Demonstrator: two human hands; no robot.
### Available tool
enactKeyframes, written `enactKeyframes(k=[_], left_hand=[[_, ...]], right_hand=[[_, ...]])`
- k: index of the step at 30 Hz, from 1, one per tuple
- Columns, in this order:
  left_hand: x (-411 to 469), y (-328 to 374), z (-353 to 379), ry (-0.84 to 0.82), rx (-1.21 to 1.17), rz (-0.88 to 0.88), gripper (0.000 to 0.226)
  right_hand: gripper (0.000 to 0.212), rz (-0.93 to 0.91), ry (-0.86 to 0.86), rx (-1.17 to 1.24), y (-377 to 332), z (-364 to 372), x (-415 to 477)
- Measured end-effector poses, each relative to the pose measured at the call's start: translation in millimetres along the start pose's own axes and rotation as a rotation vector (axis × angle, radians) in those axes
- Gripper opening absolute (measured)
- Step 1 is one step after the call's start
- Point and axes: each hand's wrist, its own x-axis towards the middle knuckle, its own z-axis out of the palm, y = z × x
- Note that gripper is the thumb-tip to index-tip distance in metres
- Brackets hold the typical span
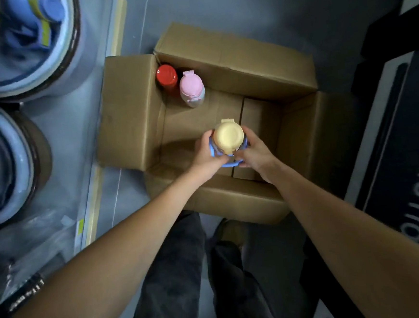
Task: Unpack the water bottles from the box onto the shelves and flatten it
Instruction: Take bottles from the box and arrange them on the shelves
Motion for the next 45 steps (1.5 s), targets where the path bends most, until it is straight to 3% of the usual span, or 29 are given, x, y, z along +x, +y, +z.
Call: enactKeyframes(k=[3, 10, 16, 22, 28, 31, 34, 45], left_hand=[[-44, 20, -1, -0.003, -0.040, 0.055, 0.068], [-177, 59, -6, 0.176, -0.103, 0.144, 0.051], [-286, 80, -25, 0.337, -0.141, 0.190, 0.053], [-389, 72, -60, 0.502, -0.220, 0.207, 0.055], [-522, 20, -89, 0.727, -0.288, 0.224, 0.049], [-593, -14, -84, 0.800, -0.342, 0.246, 0.055], [-664, -46, -74, 0.901, -0.401, 0.232, 0.045], [-924, -170, -34, 1.261, -0.492, 0.151, 0.045]], right_hand=[[0.068, -0.087, -0.063, -0.030, -21, -8, -45], [0.068, -0.276, -0.138, -0.431, -67, -12, -171], [0.071, -0.453, -0.170, -0.461, -89, 20, -278], [0.067, -0.635, -0.326, -0.554, -111, 74, -350], [0.054, -0.798, -0.548, -0.766, -97, 154, -435], [0.063, -0.860, -0.634, -0.816, -72, 189, -488], [0.062, -0.920, -0.753, -0.832, -47, 221, -547], [0.053, -0.959, -1.190, -0.888, 59, 341, -760]])
